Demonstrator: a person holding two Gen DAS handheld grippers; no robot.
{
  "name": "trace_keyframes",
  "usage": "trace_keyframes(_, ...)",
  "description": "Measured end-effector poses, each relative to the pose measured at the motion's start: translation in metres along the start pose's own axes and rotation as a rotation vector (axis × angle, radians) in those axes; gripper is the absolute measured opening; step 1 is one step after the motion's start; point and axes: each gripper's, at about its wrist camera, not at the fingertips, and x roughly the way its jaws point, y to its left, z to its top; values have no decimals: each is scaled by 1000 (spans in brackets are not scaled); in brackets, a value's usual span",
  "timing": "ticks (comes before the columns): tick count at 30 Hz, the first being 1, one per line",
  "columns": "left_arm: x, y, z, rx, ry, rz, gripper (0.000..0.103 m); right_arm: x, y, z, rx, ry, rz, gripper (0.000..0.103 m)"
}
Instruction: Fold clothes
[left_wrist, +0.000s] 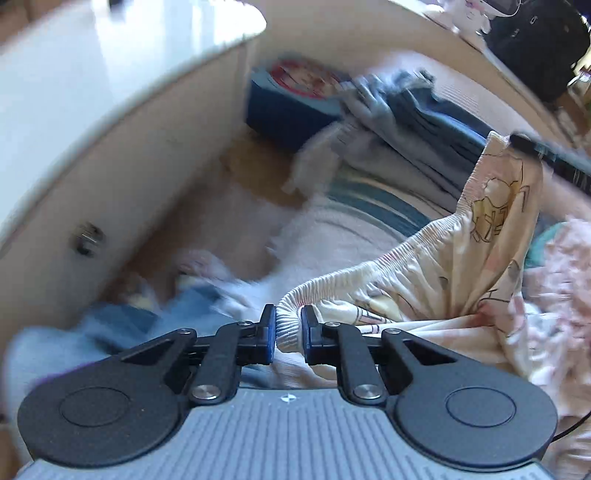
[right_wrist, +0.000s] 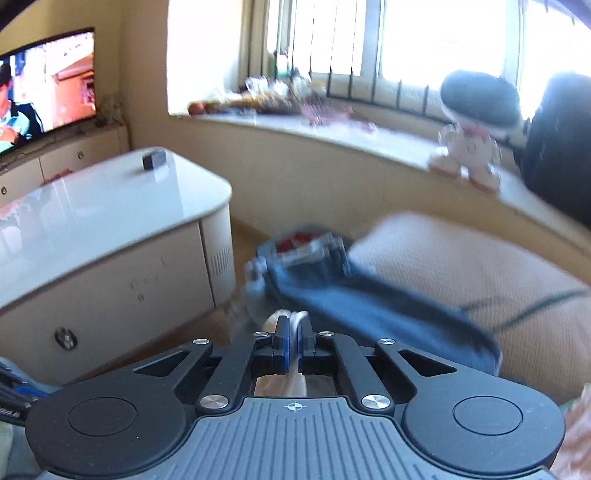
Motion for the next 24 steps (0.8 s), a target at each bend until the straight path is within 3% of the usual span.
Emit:
trace_keyframes(3,-8,-1,-6,34,-26,78,13,13,4,12,-16,-10,12,3)
trace_keyframes(7,29,0,-7,30,109,129,14,52,11,3,-24,127,78,5)
trace_keyframes(9,37,7,-7,-3,159,104,15,59,12,-10,-5,176,93,10)
trace_keyframes(11,32,10,-6,-9,141,108,23,58,11,-23,7,207,90,12)
trace_keyframes(12,29,10,-4,-7,127,111,39,54,9,-29,18,220,85,14)
trace_keyframes(13,25,11,-3,-2,111,109,49,48,5,-34,30,232,80,14)
trace_keyframes(20,-1,2,8,38,15,78,54,-51,-20,-80,120,227,-6,15)
trace_keyframes(24,-9,-22,14,96,-45,50,64,-105,-23,-112,151,253,-51,16)
